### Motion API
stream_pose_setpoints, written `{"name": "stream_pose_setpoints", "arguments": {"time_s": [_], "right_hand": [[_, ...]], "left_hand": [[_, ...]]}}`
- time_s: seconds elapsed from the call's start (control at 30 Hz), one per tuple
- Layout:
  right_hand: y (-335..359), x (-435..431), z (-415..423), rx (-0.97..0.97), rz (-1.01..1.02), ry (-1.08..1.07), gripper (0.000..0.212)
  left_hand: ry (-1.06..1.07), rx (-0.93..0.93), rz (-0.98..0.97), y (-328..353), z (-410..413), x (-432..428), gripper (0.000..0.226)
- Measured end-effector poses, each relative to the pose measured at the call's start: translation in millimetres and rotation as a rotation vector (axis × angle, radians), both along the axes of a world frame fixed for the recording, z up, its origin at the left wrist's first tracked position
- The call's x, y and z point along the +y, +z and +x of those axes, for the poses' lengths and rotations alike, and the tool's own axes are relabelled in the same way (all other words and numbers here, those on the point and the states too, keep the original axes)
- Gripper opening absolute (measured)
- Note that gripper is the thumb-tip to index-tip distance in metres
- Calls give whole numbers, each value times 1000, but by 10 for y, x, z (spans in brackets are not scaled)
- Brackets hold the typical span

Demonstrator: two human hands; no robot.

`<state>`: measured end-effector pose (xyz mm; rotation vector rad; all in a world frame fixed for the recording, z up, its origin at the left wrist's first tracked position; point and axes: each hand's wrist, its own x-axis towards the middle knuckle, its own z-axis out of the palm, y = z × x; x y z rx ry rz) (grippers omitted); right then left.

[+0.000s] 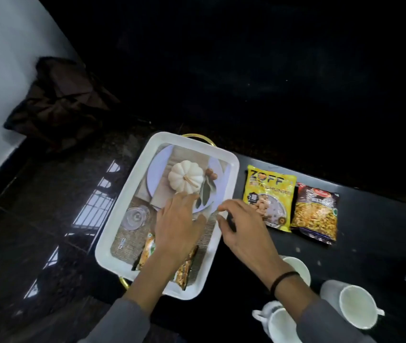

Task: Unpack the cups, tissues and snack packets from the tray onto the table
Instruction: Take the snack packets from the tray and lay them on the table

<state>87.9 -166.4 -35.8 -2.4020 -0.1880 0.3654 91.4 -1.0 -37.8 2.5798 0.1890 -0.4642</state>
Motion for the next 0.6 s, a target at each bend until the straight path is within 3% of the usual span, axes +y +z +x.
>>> {"name": "stream_pose_setpoints", "arguments": {"time_s": [0.1,0.3,0.43,0.6], "right_hand": [[-23,302,-83,144,36,111,27],[-182,737,-278,329,-110,312,53],[-284,894,-360,309,-124,284,64],[-293,973,-271,478,-33,155,76]], "left_hand": [[43,42,24,-24,-172,403,48],[113,89,83,-141,-467,891,45],[181,156,3,-232,-604,1020,44],[265,295,-223,-313,-628,1103,37]]}}
